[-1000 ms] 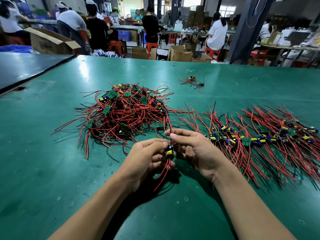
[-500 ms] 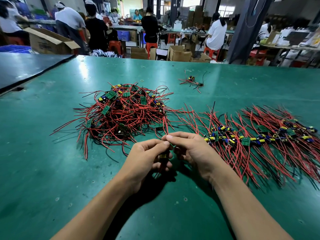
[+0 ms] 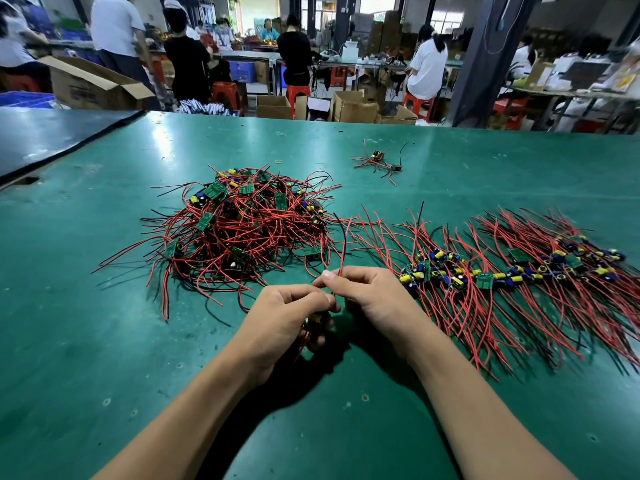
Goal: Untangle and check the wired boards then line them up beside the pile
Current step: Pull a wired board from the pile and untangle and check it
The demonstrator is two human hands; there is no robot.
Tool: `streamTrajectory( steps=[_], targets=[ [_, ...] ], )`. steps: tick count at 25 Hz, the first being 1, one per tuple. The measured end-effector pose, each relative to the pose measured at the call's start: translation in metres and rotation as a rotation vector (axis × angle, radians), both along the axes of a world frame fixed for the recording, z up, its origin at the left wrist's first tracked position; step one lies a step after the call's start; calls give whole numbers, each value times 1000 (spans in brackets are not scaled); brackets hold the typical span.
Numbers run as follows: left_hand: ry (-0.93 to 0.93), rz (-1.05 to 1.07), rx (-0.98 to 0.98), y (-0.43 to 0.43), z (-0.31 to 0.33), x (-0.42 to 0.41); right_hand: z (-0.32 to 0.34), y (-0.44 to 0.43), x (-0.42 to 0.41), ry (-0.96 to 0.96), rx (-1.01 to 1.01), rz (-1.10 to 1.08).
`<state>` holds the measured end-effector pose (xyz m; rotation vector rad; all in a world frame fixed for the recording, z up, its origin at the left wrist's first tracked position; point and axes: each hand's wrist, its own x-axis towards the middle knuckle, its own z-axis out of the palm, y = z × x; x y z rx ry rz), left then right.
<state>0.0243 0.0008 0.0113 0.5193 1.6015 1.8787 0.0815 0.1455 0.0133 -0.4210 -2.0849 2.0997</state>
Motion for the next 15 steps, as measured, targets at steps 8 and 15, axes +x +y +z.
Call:
streamTrajectory(
  steps=[8, 15],
  targets=[
    [1, -91, -22, 5, 2, 7, -4, 7, -8, 65, 306, -429],
    [81, 7, -51, 7, -3, 8, 0, -4, -13, 28, -168, -315]
  ],
)
